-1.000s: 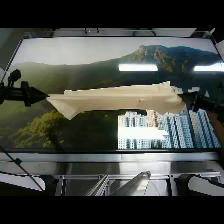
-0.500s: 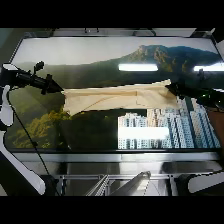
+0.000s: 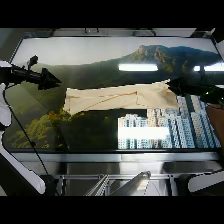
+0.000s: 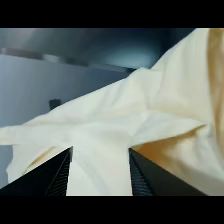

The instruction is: Fold the shirts.

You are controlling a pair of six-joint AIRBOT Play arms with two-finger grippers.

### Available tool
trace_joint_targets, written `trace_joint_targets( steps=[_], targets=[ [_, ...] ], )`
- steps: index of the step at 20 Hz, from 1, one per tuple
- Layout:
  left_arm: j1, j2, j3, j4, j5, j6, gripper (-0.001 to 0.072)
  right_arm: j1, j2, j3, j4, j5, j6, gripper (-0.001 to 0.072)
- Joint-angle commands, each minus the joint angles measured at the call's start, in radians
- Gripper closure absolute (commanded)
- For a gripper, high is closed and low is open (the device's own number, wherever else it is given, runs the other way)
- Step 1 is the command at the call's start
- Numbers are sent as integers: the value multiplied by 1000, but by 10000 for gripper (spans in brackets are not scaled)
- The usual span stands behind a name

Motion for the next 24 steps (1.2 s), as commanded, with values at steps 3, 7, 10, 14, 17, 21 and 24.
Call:
trace_joint_targets(
  steps=[3, 7, 10, 14, 17, 21, 24],
  targets=[
    [-2, 73, -3, -52, -164, 21, 703, -111, 29, 93, -406, 33, 276, 1],
    [-116, 101, -2, -43, -110, 21, 702, -105, -38, 93, -437, 72, 297, 2],
    [-218, 100, -3, -42, -75, 27, 702, -45, -102, 93, -352, 80, 253, 2],
    [-359, 100, -3, -40, -9, 53, 701, 52, -153, 104, -171, 78, 158, 2],
    [-451, 80, -2, 25, 69, 50, 701, 113, -189, 131, -139, 79, 159, 128],
    [-587, -7, -2, 164, 141, -2, 699, 149, -194, 145, -132, 106, 158, 694],
    [-663, -63, -2, 167, 231, -21, 700, 134, -175, 150, -132, 153, 159, 695]
  ],
)
